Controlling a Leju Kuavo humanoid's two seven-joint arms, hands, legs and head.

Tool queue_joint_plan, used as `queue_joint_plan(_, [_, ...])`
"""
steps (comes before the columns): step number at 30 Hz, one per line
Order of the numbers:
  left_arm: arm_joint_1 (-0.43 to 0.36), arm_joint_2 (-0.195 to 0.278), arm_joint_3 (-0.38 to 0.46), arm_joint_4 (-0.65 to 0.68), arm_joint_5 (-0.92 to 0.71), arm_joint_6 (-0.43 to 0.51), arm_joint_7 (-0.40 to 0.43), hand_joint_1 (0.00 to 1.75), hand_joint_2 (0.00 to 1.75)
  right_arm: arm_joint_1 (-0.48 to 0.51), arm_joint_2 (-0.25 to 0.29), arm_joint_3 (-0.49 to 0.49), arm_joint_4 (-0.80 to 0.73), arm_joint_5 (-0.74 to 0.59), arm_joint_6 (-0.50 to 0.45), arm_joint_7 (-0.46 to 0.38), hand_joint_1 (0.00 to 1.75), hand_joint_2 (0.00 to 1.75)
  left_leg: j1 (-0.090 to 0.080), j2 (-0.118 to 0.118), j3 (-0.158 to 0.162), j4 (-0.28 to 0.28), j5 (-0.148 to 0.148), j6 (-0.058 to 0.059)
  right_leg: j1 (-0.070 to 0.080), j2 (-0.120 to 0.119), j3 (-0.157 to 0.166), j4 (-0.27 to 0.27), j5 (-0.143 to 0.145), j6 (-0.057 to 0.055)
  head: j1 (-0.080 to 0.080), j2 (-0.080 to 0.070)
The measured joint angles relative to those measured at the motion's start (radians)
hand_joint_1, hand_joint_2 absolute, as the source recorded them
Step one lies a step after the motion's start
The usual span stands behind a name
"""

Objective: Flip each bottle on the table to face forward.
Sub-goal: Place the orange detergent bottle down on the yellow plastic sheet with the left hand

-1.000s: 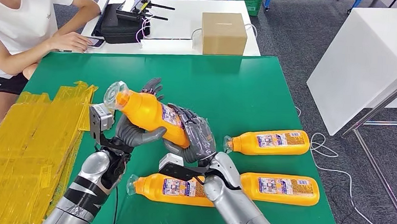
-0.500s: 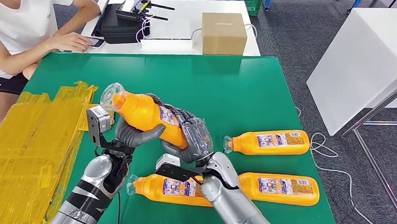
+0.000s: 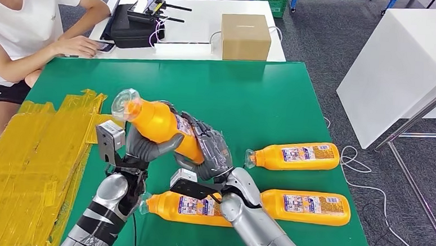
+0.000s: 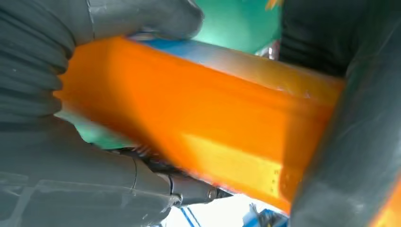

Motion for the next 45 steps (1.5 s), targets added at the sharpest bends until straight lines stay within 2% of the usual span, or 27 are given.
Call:
queue_joint_plan(2, [-0.012, 0.004, 0.002, -0.006, -0.185, 0.149, 0.003, 1.75, 1.75, 0.021, -0.003, -0.008, -0.022, -0.069, 0.061, -0.001, 0.00, 1.75, 0.000, 0.000, 0.000, 0.000, 0.000, 0.000, 0.000, 0.000, 0.000, 0.000, 0.000, 0.000, 0.000, 0.000])
queue_joint_plan(4, [-0.026, 0.012, 0.006, -0.007, -0.358, 0.257, 0.026, 1.75, 1.75, 0.047, -0.010, -0.021, -0.062, -0.129, 0.120, 0.000, 0.00, 1.75, 0.000, -0.001, 0.000, 0.000, 0.000, 0.000, 0.000, 0.000, 0.000, 0.000, 0.000, 0.000, 0.000, 0.000])
queue_joint_plan(6, [-0.032, 0.020, 0.012, -0.007, -0.447, 0.298, 0.044, 1.75, 1.75, 0.064, -0.018, -0.034, -0.107, -0.154, 0.153, 0.003, 0.00, 1.75, 0.000, 0.000, 0.000, 0.000, 0.000, 0.000, 0.000, 0.000, 0.000, 0.000, 0.000, 0.000, 0.000, 0.000])
queue_joint_plan(10, [-0.036, 0.027, 0.021, -0.007, -0.474, 0.304, 0.051, 1.75, 1.75, 0.081, -0.029, -0.050, -0.162, -0.162, 0.170, 0.007, 0.00, 1.75, 0.000, 0.000, 0.000, 0.000, 0.000, 0.000, 0.000, 0.000, 0.000, 0.000, 0.000, 0.000, 0.000, 0.000])
queue_joint_plan(14, [-0.037, 0.030, 0.022, -0.007, -0.512, 0.320, 0.064, 1.75, 1.75, 0.092, -0.033, -0.056, -0.188, -0.166, 0.174, 0.004, 0.00, 0.00, 0.000, 0.000, 0.000, 0.000, 0.000, 0.000, 0.000, 0.000, 0.000, 0.000, 0.000, 0.000, 0.000, 0.000])
queue_joint_plan(15, [-0.038, 0.031, 0.023, -0.007, -0.552, 0.337, 0.080, 1.75, 1.75, 0.096, -0.034, -0.058, -0.198, -0.173, 0.177, 0.000, 0.00, 0.00, 0.000, 0.000, 0.000, 0.000, 0.000, 0.000, 0.000, 0.000, 0.000, 0.000, 0.000, 0.000, 0.000, 0.000])
queue_joint_plan(19, [-0.046, 0.050, 0.051, 0.001, -0.763, 0.398, 0.170, 1.75, 1.75, 0.132, -0.048, -0.076, -0.294, -0.226, 0.215, -0.013, 0.00, 1.75, 0.000, 0.000, 0.000, 0.000, 0.000, 0.000, 0.000, 0.000, 0.000, 0.000, 0.000, 0.000, 0.000, 0.000])
queue_joint_plan(24, [-0.063, 0.102, 0.108, 0.038, -1.116, 0.408, 0.312, 1.75, 1.75, 0.197, -0.085, -0.117, -0.489, -0.330, 0.284, -0.027, 0.00, 1.75, 0.000, 0.000, 0.000, 0.000, 0.000, 0.000, 0.000, 0.000, 0.000, 0.000, 0.000, 0.000, 0.000, 0.000])
queue_joint_plan(27, [-0.076, 0.143, 0.127, 0.074, -1.342, 0.379, 0.420, 1.75, 1.75, 0.229, -0.108, -0.149, -0.586, -0.372, 0.300, -0.037, 0.00, 1.75, 0.000, 0.000, 0.000, 0.000, 0.000, 0.000, 0.000, 0.000, 0.000, 0.000, 0.000, 0.000, 0.000, 0.000])
queue_joint_plan(30, [-0.100, 0.192, 0.138, 0.132, -1.495, 0.342, 0.510, 1.75, 1.75, 0.256, -0.127, -0.181, -0.663, -0.385, 0.297, -0.043, 0.00, 1.75, 0.000, 0.000, 0.000, 0.000, 0.000, 0.000, 0.000, 0.000, 0.000, 0.000, 0.000, 0.000, 0.000, 0.000])
queue_joint_plan(34, [-0.150, 0.279, 0.130, 0.252, -1.552, 0.321, 0.605, 1.75, 1.75, 0.286, -0.149, -0.219, -0.740, -0.400, 0.288, -0.057, 0.00, 1.75, 0.000, 0.002, 0.001, 0.000, 0.000, 0.000, 0.001, 0.001, 0.000, 0.000, 0.000, 0.000, 0.000, 0.000])
queue_joint_plan(37, [-0.180, 0.336, 0.119, 0.347, -1.555, 0.316, 0.636, 1.75, 1.75, 0.306, -0.164, -0.240, -0.778, -0.409, 0.284, -0.066, 0.00, 1.75, 0.000, 0.004, 0.001, 0.000, 0.000, 0.000, 0.002, 0.001, 0.000, 0.000, 0.000, 0.000, 0.000, 0.000])
queue_joint_plan(45, [-0.233, 0.408, 0.094, 0.536, -1.551, 0.290, 0.651, 1.75, 1.75, 0.335, -0.192, -0.266, -0.827, -0.414, 0.275, -0.074, 0.00, 1.75, 0.000, 0.004, 0.000, 0.000, 0.000, 0.000, 0.001, 0.001, 0.000, 0.000, 0.000, 0.000, 0.000, 0.000])
